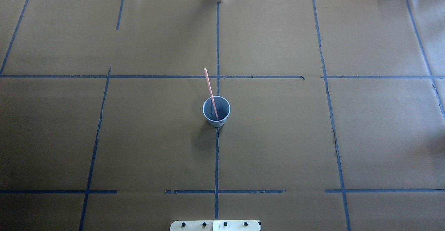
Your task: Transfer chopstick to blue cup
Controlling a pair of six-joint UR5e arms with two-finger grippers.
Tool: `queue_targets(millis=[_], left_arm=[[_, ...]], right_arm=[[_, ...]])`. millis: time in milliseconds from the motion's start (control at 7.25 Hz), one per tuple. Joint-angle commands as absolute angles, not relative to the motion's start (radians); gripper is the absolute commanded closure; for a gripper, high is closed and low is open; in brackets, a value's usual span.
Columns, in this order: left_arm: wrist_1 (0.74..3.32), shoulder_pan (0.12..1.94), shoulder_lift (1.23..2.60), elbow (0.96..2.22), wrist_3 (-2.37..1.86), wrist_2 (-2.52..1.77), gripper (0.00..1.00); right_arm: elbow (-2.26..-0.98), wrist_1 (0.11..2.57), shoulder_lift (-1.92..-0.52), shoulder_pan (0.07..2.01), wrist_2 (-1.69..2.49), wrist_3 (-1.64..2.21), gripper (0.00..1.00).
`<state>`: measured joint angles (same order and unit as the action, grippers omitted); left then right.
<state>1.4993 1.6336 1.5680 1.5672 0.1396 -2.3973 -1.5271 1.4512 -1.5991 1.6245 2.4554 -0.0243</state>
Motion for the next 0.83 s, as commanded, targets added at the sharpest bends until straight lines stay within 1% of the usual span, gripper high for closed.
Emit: queue_targets(millis=[0,690], left_arm=[[1.503,1.641,1.578,1.568,0.141,-2.395,0.00],[1.503,1.655,1.577,1.572,0.138,-2.395,0.00]], right_arm=[[-1.526,1.451,-1.598,1.624,2.454,-0.025,0.00],[-1.525,1.451,-1.603,1.624,2.453,-0.026,0.00]])
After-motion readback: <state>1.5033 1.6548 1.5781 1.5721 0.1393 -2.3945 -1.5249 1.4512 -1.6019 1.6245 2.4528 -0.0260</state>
